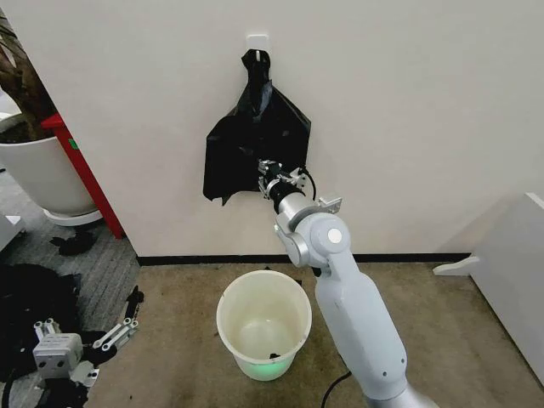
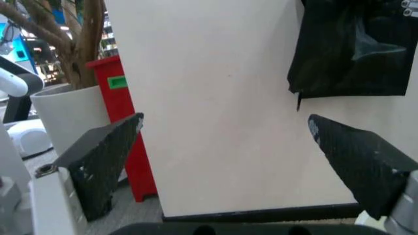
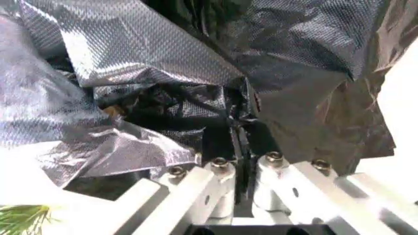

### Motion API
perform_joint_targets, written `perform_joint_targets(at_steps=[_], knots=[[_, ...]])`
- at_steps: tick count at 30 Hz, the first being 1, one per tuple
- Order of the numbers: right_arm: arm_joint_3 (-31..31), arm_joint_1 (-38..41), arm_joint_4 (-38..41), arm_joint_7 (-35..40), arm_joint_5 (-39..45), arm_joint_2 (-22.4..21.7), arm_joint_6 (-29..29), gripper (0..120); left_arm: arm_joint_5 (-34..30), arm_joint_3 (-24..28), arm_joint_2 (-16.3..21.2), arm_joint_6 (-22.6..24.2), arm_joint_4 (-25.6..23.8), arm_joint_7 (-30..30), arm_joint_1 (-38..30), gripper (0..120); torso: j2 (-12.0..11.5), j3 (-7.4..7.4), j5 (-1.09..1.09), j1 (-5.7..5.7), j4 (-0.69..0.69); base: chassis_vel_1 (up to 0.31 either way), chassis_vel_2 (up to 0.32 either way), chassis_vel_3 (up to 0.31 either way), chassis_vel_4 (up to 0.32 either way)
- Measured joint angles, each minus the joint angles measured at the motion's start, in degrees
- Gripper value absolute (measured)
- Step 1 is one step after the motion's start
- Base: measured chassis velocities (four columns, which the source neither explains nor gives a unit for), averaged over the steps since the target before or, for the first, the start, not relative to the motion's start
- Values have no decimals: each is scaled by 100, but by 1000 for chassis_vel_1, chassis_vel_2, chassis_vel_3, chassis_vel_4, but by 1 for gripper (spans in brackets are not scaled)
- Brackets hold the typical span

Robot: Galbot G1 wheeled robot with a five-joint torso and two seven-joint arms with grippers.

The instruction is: Place the garbage bag over the trash bin.

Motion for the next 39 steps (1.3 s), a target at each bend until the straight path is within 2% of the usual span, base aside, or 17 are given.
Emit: perform_joint_targets(at_steps=[17, 39], knots=[[-142, -686, 348, -58, -219, -278, -132, 0, 93, 39, -68, -94, 0, 47, -23, 100, 0, 0, 0, 0, 0, 0, 0, 0, 0], [-316, -1616, 741, -150, -628, -351, -248, 0, 96, 60, -89, -147, 0, 70, -66, 100, -1, 0, 0, 0, 0, 0, 0, 0, 0]])
